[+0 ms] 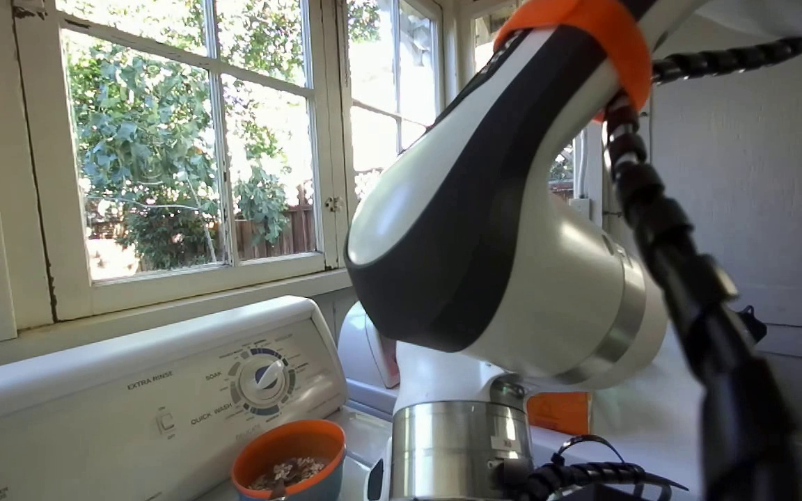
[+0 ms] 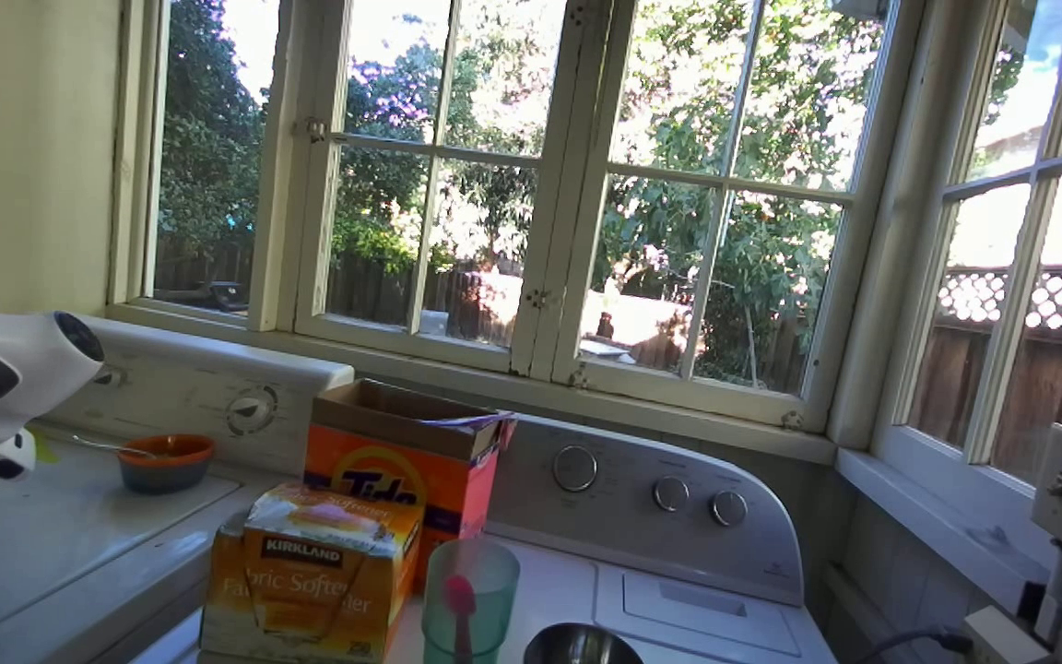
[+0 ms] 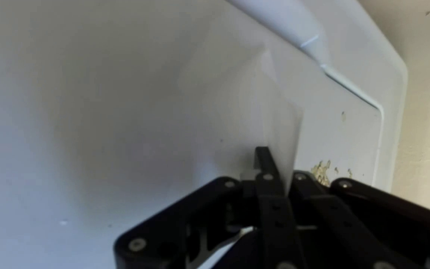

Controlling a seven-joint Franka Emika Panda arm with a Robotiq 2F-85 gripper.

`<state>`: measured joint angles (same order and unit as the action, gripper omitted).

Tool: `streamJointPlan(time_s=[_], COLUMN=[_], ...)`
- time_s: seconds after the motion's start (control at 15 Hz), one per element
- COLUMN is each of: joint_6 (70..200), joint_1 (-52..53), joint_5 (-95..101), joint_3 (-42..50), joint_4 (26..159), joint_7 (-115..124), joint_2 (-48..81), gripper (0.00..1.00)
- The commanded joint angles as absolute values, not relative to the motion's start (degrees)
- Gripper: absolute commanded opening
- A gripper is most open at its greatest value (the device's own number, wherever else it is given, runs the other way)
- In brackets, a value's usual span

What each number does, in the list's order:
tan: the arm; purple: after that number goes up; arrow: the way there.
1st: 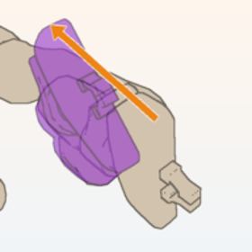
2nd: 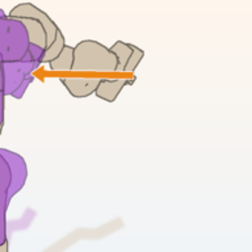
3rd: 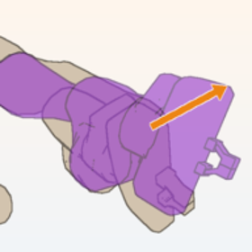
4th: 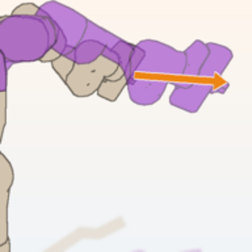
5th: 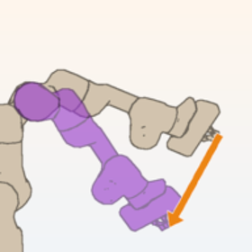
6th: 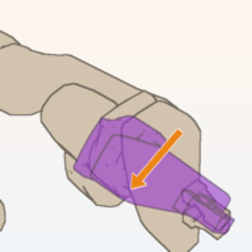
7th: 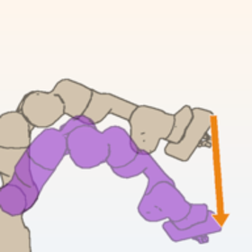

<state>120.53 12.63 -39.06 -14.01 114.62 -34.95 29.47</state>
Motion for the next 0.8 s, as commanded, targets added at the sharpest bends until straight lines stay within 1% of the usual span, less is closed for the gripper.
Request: streamJointPlan(time_s=[0.0, 0.73], joint_6=[127.7, 142.8], joint_1=[12.6, 12.2], joint_5=[-39.0, -37.3], joint_3=[-16.1, -17.9], joint_4=[117.0, 122.4], joint_7=[-33.6, -30.1], joint_2=[28.0, 23.5], gripper=[0.0, 0.0])
